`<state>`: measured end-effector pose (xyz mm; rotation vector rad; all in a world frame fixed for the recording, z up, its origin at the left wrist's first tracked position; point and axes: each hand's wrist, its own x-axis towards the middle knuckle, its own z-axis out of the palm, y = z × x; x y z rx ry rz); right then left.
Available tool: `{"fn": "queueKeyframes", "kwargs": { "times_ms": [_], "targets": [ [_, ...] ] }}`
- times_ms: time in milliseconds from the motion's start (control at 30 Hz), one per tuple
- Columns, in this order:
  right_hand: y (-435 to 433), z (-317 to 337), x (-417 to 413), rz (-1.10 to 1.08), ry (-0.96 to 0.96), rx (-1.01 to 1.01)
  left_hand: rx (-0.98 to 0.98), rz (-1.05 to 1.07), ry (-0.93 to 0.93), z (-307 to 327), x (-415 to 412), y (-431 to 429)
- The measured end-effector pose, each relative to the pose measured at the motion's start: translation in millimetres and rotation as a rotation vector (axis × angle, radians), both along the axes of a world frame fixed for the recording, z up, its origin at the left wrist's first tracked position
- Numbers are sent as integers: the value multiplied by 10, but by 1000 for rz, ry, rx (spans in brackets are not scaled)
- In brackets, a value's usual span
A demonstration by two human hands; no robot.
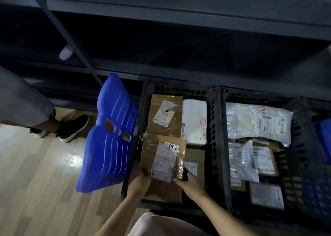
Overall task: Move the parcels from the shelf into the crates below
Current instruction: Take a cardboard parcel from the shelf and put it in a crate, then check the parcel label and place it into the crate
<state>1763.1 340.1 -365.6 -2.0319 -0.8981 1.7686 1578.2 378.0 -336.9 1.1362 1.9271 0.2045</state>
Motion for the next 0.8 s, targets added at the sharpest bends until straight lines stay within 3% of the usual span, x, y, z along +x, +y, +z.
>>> {"fn": "queueKeyframes", "kwargs": {
  "times_ms": [133, 300, 433, 600, 800],
  "targets": [
    [194, 364, 146, 181, -262, 139, 198, -159, -44, 413, 108, 72],
    [808, 1098, 532, 368, -665, 570, 585, -567, 266, 1041, 362, 709],
    [1417, 1801, 773, 439, -917, 856, 786, -712, 426, 1661, 616, 1317],
    [2033, 2446, 989, 425, -1041, 1022, 896, -732, 531, 2240, 884, 2004],
    [2690, 2880, 1188, 414, -1055, 999, 882, -729, 617, 2680, 1058, 2640]
  ]
}}
